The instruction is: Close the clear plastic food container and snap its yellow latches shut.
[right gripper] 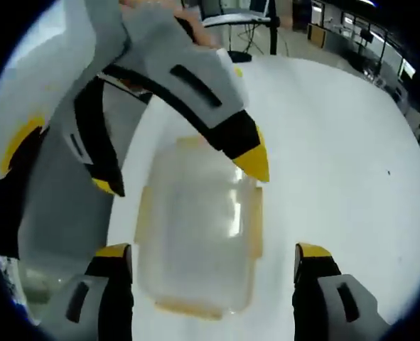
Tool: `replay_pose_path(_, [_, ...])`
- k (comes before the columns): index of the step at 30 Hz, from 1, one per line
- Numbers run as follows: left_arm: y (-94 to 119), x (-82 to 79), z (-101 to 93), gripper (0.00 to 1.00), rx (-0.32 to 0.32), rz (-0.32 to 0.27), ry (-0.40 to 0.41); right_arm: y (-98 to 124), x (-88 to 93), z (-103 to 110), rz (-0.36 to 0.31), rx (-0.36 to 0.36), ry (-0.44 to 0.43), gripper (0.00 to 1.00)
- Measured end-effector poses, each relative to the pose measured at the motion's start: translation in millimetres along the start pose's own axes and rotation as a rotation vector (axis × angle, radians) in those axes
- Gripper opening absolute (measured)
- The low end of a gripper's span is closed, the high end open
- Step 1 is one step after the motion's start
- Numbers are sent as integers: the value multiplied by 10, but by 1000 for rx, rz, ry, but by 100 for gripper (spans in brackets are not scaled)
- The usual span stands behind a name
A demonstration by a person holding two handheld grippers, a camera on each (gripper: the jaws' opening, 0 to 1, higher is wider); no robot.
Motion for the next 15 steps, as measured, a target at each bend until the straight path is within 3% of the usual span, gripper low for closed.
replay_pose_path(6, [-1,78,68,99,27,22,12,13,36,23,10,57,34,94])
replay_pose_path(11, [-27,128,110,98,51,43,19,10,84,64,49,78,41,95])
replay_pose_path(15, [-45,149,128,97,58,50,14,6,114,105,43,86,30,96])
Point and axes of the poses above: the point that each gripper's makers call its tool centre point, and the gripper's own axes: y roughly backward along the fingers, z roughly to its left, x roughly out of its underside, the point moved 7 cm from there along y, roughly backward along the fingers, and after that the axes turned 4 degrees about x, right-handed, at the moved point
